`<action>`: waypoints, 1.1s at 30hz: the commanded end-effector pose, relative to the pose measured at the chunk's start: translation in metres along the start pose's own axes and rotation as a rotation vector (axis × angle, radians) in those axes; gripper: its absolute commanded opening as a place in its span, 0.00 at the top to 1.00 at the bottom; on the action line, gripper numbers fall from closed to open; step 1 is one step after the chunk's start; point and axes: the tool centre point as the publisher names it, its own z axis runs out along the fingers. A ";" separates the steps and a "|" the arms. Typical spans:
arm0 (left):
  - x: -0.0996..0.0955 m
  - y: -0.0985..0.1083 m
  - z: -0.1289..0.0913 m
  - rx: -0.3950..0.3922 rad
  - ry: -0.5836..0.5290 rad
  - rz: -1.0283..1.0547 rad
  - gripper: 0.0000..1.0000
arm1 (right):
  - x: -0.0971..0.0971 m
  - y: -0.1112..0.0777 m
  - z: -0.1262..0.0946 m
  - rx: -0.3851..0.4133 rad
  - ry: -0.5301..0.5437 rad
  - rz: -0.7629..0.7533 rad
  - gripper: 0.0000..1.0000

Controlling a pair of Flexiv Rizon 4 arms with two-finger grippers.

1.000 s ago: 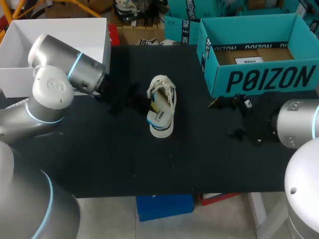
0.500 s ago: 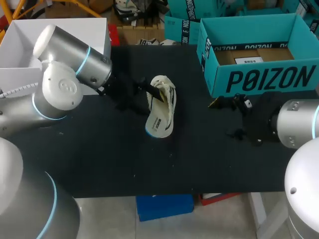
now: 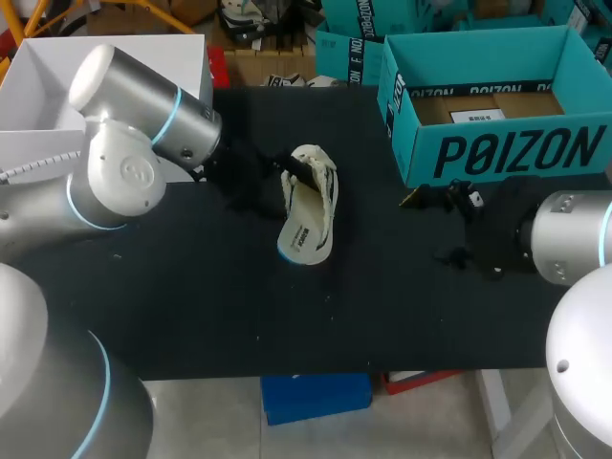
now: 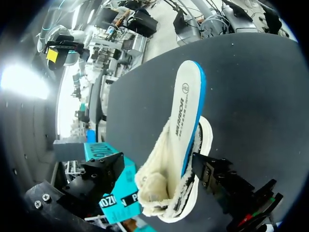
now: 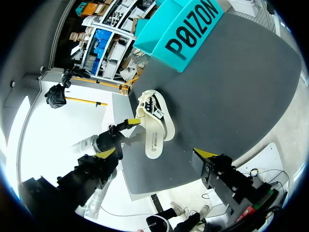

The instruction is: Take the shoe out of the shoebox, open the shoe tongue, remove and reinsert the insole, then place the shoe into the shoebox

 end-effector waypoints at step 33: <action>0.006 0.006 0.025 -0.047 0.072 -0.059 0.37 | -0.006 -0.007 0.001 -0.155 0.012 0.015 0.00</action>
